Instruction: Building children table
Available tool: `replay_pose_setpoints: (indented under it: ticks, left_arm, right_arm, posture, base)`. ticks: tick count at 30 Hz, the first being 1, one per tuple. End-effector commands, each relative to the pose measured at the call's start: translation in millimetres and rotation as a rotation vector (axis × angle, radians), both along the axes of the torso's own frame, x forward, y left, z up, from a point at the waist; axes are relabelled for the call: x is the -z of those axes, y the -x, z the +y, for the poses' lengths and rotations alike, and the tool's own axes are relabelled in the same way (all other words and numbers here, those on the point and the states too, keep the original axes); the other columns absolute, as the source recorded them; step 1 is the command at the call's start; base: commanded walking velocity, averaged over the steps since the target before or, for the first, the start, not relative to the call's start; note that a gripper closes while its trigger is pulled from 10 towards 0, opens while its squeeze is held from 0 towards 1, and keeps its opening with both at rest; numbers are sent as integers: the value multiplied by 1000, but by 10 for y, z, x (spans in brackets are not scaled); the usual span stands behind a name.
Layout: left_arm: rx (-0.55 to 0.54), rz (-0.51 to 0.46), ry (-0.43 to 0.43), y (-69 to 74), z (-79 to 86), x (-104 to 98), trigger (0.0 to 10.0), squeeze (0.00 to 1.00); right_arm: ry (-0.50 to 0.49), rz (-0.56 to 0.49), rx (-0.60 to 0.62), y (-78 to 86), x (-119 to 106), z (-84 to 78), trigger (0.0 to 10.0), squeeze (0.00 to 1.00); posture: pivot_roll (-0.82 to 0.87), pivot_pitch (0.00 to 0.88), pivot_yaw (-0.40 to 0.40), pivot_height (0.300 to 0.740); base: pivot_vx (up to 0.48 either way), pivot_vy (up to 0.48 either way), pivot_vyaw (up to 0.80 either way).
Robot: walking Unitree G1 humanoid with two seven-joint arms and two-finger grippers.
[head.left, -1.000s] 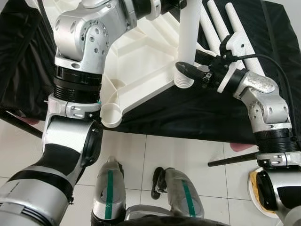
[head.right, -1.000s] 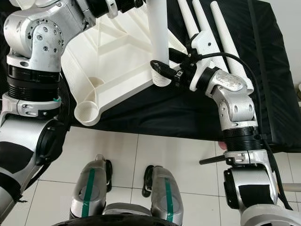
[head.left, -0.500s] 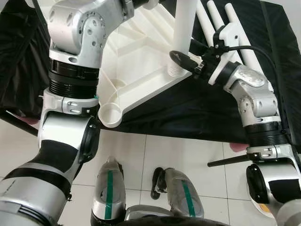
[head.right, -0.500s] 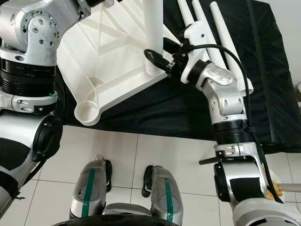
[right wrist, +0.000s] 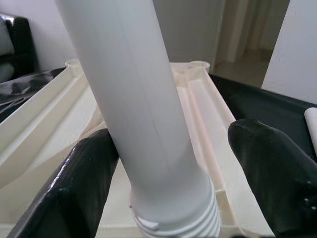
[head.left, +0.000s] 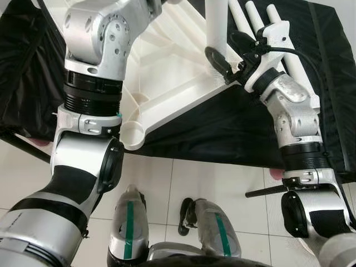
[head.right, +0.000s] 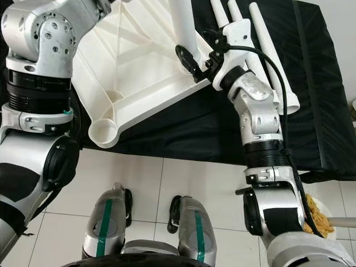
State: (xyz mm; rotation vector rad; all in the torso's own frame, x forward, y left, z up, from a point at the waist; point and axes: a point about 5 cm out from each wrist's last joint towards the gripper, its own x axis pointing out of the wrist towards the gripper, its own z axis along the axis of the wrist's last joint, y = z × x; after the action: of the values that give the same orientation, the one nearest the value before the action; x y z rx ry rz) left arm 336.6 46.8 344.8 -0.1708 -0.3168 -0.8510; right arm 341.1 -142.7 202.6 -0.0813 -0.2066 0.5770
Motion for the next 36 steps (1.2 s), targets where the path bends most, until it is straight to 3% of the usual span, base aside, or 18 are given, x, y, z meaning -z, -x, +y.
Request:
replay_pose_setpoints:
  ticks: [1, 7, 11, 15, 20, 36]
  left_arm:
    - [-25, -55, 3, 51, -33, -112, 10000, 0]
    - [-130, -101, 9, 69, -34, -178, 10000, 0]
    - [-225, -136, 32, 116, -106, -244, 10000, 0]
    - [-239, -138, 35, 120, -118, -247, 10000, 0]
    - [-348, -135, 39, 129, -237, -240, 10000, 0]
    - [-359, -140, 29, 170, -348, -276, 10000, 0]
  right_arm:
    - [5, -49, 66, -29, -57, -7, 10000, 0]
    - [8, -102, 168, -49, -57, 81, 10000, 0]
    - [18, -167, 352, -74, -37, 198, 10000, 0]
    - [30, -188, 391, -74, -43, 213, 10000, 0]
    - [103, -269, 606, -67, -2, 370, 10000, 0]
    - [113, -404, 797, -151, -98, 449, 10000, 0]
  posture:
    - [76, 0, -77, 740]
    - [85, 0, -75, 740]
    - [97, 0, -78, 740]
    - [97, 0, -78, 740]
    - [117, 0, -89, 740]
    - [133, 22, -86, 740]
  base:
    - [0, 0, 0]
    - [0, 0, 0]
    - [0, 0, 0]
    - [0, 0, 0]
    - [0, 0, 0]
    - [0, 0, 0]
